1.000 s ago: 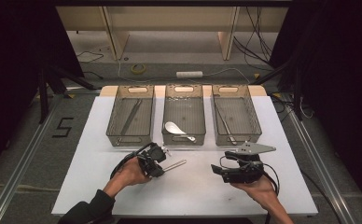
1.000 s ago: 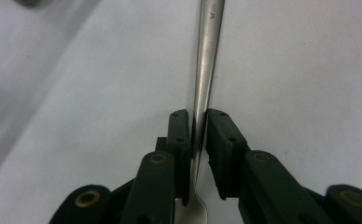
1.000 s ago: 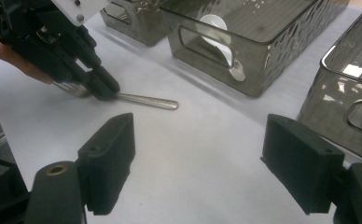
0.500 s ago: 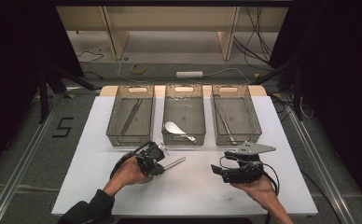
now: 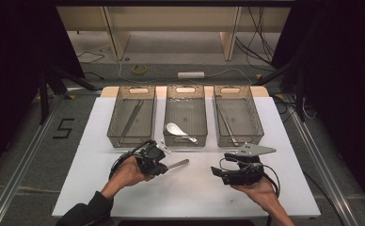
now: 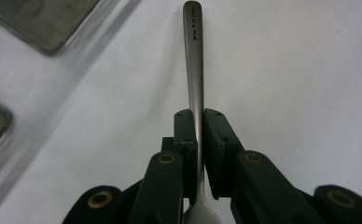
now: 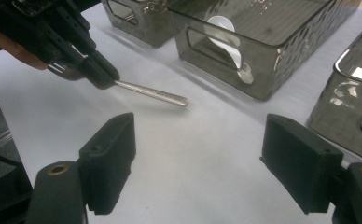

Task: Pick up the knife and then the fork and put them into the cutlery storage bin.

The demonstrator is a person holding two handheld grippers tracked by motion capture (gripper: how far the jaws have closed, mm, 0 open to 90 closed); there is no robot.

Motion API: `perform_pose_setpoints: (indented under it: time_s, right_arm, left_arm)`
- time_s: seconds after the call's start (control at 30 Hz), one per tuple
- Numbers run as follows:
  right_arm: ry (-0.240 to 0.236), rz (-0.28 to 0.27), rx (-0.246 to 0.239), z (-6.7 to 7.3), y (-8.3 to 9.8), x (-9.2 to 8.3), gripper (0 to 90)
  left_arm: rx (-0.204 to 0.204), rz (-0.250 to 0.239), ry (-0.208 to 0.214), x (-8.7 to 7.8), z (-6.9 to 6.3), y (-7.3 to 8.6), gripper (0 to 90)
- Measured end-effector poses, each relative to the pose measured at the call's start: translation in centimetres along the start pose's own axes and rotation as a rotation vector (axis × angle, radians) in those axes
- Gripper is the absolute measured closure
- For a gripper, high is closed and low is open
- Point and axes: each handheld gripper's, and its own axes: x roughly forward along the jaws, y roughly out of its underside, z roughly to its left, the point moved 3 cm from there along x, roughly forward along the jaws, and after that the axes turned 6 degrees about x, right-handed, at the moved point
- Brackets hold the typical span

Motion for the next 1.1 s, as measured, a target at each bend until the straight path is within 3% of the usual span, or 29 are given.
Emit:
perform_pose_setpoints:
  time_s: [0.1, 0.37, 0.57, 0.83, 1.1]
  right_arm:
    - [-0.012, -0.005, -0.022, 0.5, -0.2, 0.2, 26.8]
    - [-0.045, 0.003, -0.175, 3.3, -0.4, 1.4, 26.9]
    - [-0.033, 0.007, -0.288, 4.9, -0.3, 2.7, 28.4]
    - [-0.003, 0.059, -0.42, 6.3, 0.3, 4.1, 29.6]
    - [0.023, 0.083, -0.52, 7.2, 0.7, 4.9, 34.4]
  left_arm:
    - [0.019, -0.01, 0.016, -0.5, -0.5, -0.4, 83.6]
    - [0.071, -0.017, 0.063, -1.0, -2.3, -1.3, 83.6]
    - [0.091, -0.03, 0.093, -1.2, -3.1, -1.8, 83.6]
    - [0.106, -0.048, 0.114, -1.7, -4.1, -2.3, 83.6]
    - [0.122, -0.049, 0.135, -1.9, -4.7, -2.5, 83.5]
